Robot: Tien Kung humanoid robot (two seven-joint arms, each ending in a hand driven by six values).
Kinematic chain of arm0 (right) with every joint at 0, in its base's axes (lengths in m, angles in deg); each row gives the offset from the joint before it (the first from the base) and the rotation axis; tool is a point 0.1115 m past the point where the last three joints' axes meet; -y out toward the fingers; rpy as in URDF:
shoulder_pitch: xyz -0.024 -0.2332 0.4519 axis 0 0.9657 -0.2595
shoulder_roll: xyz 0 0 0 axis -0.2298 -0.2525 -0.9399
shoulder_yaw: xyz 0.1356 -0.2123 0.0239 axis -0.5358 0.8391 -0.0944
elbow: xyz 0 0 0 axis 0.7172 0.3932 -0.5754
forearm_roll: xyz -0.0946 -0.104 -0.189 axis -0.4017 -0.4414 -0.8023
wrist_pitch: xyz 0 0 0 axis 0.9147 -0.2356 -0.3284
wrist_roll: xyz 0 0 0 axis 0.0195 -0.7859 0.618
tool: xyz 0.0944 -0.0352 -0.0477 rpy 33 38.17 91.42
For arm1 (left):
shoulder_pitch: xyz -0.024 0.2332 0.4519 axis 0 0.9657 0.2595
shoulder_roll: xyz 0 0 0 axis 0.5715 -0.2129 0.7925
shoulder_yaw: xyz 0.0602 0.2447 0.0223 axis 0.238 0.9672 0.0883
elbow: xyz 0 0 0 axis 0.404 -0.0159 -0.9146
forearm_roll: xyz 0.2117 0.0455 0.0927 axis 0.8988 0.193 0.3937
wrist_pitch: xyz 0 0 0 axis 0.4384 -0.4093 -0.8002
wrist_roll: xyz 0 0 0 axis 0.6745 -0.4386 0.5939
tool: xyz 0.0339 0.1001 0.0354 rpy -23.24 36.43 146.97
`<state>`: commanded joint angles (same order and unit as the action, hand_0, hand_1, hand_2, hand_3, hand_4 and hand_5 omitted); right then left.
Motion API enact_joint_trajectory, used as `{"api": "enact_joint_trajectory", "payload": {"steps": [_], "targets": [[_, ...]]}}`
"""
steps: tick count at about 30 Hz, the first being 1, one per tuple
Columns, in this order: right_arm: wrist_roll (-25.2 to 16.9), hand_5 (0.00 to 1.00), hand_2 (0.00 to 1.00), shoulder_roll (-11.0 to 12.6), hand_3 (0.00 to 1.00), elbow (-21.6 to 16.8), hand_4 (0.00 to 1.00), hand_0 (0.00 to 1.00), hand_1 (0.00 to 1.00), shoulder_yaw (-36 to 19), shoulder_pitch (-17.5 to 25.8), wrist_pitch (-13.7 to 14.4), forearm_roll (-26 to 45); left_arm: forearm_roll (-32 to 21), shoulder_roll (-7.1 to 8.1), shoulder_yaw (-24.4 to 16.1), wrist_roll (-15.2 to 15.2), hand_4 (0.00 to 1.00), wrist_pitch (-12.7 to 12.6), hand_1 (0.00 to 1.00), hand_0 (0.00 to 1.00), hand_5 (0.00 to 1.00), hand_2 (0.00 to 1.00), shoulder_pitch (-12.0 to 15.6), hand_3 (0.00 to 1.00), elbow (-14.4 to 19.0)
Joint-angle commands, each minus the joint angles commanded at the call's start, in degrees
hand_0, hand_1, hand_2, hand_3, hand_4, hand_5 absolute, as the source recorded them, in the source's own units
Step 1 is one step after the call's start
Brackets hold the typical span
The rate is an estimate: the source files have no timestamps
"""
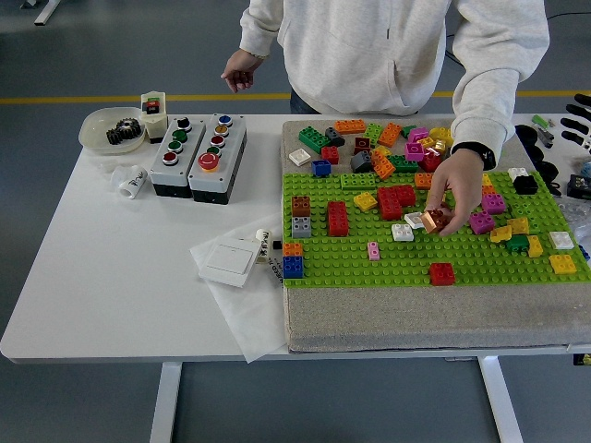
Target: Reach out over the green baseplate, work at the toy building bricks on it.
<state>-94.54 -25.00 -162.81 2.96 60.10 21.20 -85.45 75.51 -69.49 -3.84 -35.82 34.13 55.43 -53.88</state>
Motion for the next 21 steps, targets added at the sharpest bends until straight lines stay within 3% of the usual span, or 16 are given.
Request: {"api": "enact_joint_trajectory", "payload": {"steps": [13,15,16,21], "targets": [[0.4,0.855,0.789,-0.3,0.792,-0.1,0.998,0.806,0.758,-0.4,0.6,1.3,-4.0,-0.4,0.04,0.6,-0.1,0.788,0.0,0.815,0.781,0.699,0.864,0.0,0.77,0.0],[0.8,0.855,0.789,-0.2,0.792,-0.3,0.998,0.806,0.758,-0.6,0.7,1.7,-6.3,-0.4,0.04,0.5,-0.1,0.788,0.0,0.815,0.781,0.699,0.864,0.0,0.77,0.0],[1.1,0.724,0.775,0.1,0.778,-0.4,0.998,0.781,0.744,-0.9,1.0,1.8,-8.5,-0.3,0.03,0.5,-0.2,0.789,0.0,0.815,0.78,0.701,0.864,0.0,0.771,0.0],[2.0,0.724,0.775,1.7,0.778,-0.9,0.998,0.781,0.744,-0.6,1.4,-0.2,-19.6,-0.4,-0.02,0.5,-0.1,0.789,0.0,0.815,0.78,0.701,0.864,0.0,0.771,0.0]]}}
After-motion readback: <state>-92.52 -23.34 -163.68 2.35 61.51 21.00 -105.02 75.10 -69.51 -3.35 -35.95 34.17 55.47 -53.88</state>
